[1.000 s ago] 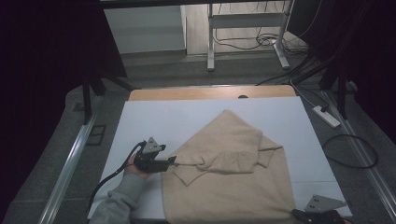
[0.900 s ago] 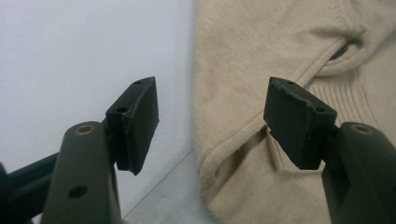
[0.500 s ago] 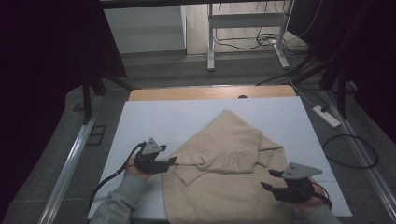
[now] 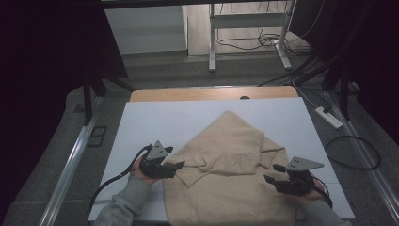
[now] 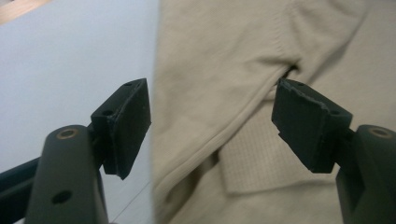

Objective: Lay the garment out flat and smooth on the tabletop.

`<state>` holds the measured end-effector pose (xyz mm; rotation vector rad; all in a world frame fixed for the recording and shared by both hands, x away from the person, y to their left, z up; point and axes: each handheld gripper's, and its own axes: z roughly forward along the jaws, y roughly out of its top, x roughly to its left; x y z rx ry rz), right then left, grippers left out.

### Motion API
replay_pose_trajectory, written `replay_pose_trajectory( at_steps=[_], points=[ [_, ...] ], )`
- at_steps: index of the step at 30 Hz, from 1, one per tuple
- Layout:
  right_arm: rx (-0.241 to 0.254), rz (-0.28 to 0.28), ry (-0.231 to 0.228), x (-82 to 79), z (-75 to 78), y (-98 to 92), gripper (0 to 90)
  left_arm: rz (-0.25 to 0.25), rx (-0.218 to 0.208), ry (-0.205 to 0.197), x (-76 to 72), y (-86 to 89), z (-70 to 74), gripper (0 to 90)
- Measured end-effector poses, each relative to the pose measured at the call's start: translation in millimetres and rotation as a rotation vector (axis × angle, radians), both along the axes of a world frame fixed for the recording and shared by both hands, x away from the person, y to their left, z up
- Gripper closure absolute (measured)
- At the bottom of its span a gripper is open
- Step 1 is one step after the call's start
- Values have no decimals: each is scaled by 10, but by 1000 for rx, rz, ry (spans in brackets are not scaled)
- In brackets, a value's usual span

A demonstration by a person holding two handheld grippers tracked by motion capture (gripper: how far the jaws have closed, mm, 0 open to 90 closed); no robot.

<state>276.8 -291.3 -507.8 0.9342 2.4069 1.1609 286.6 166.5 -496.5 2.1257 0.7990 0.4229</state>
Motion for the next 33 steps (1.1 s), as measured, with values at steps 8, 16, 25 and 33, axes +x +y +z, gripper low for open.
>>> replay_pose_trajectory(
  at_steps=[8,16,25,33],
  points=[
    [-7,-15,19,14,-16,-2,404,-55,15,-7,5,-275,72,280],
    [-6,-26,31,33,-22,-22,402,-125,6,9,144,-693,72,274],
    [-2,-54,48,60,-44,-88,402,-213,69,24,306,-1274,13,222],
    [5,-72,50,68,-44,-139,402,-285,129,49,375,-1768,-70,169]
  ],
)
